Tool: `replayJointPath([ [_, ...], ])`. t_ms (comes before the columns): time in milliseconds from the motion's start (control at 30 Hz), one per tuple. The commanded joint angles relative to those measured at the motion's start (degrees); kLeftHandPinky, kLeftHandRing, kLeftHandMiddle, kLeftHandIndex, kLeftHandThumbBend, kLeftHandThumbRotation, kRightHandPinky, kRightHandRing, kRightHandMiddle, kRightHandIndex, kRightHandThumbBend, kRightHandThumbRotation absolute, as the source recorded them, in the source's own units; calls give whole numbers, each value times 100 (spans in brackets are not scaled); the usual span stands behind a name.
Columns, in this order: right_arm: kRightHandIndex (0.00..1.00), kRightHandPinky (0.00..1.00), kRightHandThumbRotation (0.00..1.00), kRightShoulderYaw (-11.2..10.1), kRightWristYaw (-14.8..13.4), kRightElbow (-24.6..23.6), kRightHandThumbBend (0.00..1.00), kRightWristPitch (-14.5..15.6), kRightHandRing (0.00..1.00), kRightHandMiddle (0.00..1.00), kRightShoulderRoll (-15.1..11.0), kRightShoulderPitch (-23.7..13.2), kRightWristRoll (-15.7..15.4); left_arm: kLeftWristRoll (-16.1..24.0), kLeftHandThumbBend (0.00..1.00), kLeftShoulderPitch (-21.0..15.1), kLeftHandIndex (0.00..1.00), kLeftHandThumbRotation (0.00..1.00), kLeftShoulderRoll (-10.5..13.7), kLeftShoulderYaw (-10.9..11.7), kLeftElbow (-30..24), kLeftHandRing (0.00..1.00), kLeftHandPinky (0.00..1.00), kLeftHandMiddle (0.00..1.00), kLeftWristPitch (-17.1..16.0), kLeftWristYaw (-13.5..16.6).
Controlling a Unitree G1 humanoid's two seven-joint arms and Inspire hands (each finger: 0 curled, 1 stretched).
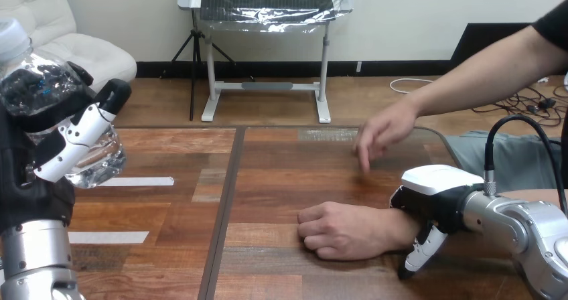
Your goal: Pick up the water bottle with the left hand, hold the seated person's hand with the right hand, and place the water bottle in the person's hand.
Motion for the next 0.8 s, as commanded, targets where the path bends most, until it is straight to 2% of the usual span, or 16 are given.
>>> replayJointPath([
  [0, 65, 39, 30, 123, 166, 154, 92, 37, 52, 60, -46, 191, 12, 93, 30, -226, 34, 0, 48, -85, -222, 21, 16, 27, -154, -10],
  [333, 66, 41, 30, 126, 251, 123, 92, 105, 53, 61, -40, 184, 2, 109, 29, -226, 34, 0, 34, -86, -230, 21, 16, 27, -162, -3],
  [767, 66, 41, 31, 104, 233, 71, 92, 99, 54, 62, -61, 218, 3, 99, 29, -214, 34, 0, 10, -97, -281, 21, 16, 27, -103, -9],
])
